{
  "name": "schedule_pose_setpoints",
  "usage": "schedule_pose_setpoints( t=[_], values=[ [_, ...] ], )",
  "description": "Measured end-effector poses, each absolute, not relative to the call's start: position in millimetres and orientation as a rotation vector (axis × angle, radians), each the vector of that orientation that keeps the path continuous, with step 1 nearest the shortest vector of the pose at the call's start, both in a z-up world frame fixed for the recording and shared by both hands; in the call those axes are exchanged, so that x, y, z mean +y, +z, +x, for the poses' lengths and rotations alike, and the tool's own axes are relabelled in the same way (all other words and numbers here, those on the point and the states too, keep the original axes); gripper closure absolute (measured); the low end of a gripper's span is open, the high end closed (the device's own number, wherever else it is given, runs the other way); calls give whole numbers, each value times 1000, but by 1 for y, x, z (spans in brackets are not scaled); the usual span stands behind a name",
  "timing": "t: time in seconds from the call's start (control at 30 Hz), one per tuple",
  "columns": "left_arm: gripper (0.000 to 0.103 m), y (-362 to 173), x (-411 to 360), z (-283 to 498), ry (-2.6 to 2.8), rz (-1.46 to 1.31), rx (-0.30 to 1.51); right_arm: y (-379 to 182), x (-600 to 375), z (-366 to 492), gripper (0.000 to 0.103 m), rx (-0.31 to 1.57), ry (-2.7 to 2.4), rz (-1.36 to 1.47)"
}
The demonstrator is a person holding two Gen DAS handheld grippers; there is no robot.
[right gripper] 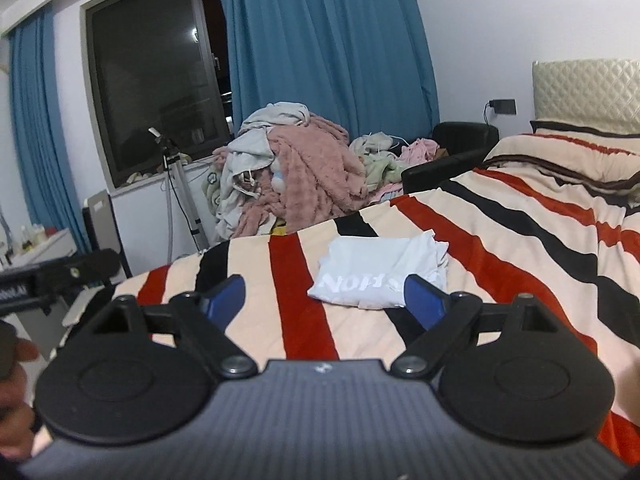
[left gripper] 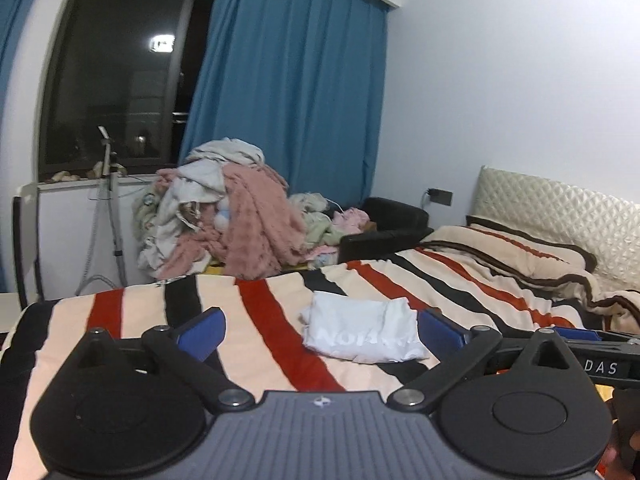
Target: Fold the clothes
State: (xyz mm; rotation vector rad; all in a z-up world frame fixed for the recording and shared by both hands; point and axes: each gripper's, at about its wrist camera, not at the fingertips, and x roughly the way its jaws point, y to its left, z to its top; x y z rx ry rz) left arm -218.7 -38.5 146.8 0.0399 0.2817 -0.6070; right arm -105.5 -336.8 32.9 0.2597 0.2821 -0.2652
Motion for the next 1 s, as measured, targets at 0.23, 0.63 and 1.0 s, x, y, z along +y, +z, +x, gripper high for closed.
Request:
schedule_pose_setpoints(
  t=[0.23, 0.63, 1.0],
  values=[
    [0, 115, -24, -244, -570, 102, 232, -2, -320, -111, 16, 267, -289, 221],
    [0, 67, -11, -223, -533, 73, 233, -50, -298, -97, 16, 244, -330, 159],
    [0, 38, -9, -214, -509, 62, 289, -63, -300, -93, 16, 240, -370, 162]
  ],
)
